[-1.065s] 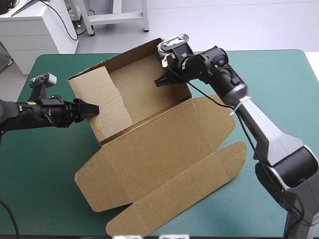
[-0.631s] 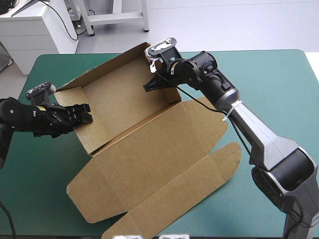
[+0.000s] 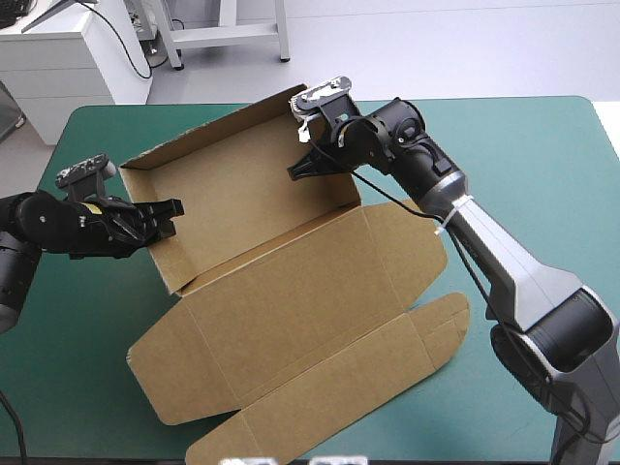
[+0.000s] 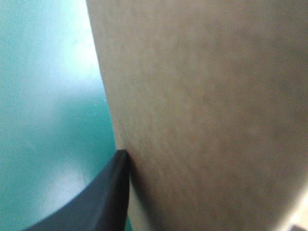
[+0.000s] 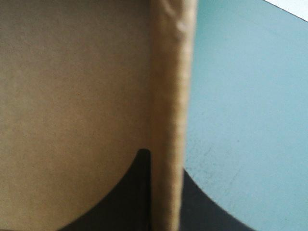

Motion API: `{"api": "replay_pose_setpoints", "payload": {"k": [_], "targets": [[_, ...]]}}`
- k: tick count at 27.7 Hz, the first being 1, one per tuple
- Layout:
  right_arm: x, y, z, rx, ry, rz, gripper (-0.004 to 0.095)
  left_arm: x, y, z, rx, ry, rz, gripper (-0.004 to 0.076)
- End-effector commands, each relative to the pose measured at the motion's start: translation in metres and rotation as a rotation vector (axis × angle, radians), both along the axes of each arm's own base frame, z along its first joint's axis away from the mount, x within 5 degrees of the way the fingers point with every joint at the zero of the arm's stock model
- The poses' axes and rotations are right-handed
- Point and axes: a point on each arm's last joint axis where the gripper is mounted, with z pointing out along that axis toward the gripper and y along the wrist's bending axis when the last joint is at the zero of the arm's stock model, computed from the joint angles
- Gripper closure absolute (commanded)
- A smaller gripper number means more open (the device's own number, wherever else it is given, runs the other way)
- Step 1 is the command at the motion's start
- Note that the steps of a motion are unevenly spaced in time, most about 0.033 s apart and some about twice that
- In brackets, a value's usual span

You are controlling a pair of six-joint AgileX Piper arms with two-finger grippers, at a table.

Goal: Fold the box

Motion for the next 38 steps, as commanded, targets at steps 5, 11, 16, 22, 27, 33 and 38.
{"api": "replay_pose_setpoints", "payload": {"k": [5,11,16,22,27,33,38], "targets": [[-0.018,-0.023,0.033,-0.076,-0.062,-0.05,0.0928,0.011,-0.012,0.022,0.07,-0.173,-0.052,0.0731],[-0.021,-0.025,0.034,-0.082,-0.045,-0.052,0.0927,0.017,-0.001,0.017,0.244,-0.109,-0.062,0.0731],[-0.021,-0.025,0.034,-0.082,-0.045,-0.052,0.0928,0.018,-0.002,0.017,0.253,-0.118,-0.078,0.0731],[-0.021,-0.024,0.035,-0.078,-0.047,-0.051,0.0928,0.017,-0.007,0.018,0.183,-0.113,-0.085,0.0709],[-0.019,-0.024,0.034,-0.077,-0.049,-0.05,0.0927,0.015,-0.015,0.019,0.076,-0.093,-0.1,0.0552],[-0.015,-0.02,0.026,-0.07,-0.025,-0.064,0.0927,0.013,-0.022,0.02,-0.015,-0.075,-0.113,0.0328],[-0.01,-0.017,0.018,-0.076,-0.009,-0.068,0.0927,0.01,-0.023,0.019,-0.024,-0.039,-0.128,0.0281]]}}
